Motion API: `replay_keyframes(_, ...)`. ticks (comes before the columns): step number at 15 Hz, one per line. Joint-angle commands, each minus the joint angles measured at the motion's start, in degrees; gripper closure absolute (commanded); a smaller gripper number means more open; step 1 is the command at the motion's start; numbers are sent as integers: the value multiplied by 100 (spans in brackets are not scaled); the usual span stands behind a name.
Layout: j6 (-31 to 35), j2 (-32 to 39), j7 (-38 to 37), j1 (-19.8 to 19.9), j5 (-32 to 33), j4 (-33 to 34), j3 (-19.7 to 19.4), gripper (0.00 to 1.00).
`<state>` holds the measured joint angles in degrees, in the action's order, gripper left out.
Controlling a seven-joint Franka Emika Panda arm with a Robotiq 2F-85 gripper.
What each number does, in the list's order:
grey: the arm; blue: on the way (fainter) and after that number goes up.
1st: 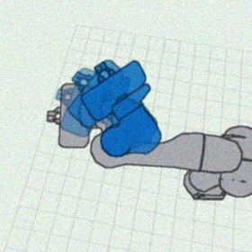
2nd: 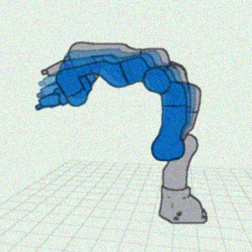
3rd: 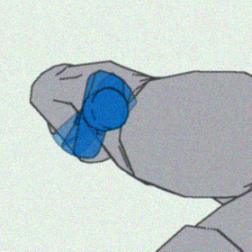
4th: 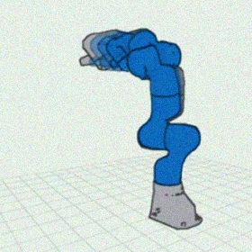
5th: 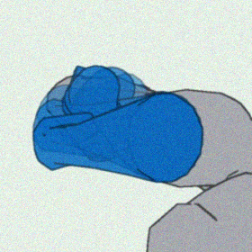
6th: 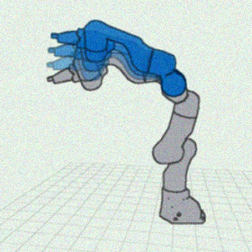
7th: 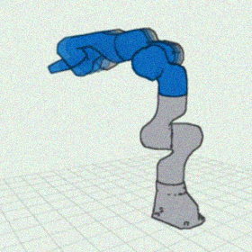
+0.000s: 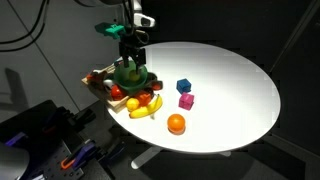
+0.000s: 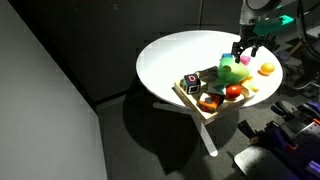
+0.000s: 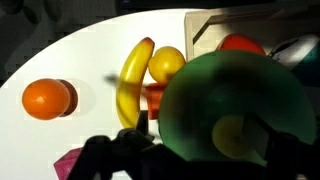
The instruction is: Pick up the yellow ball on the right and put it in the green bowl.
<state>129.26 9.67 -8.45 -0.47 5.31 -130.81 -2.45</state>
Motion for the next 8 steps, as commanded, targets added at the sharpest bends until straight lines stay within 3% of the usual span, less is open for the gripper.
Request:
replay_keyframes(1, -30, -160, -61, 12, 65, -96, 3, 0)
replay_keyframes(8, -286, -541, -178, 82, -12, -170, -54, 0)
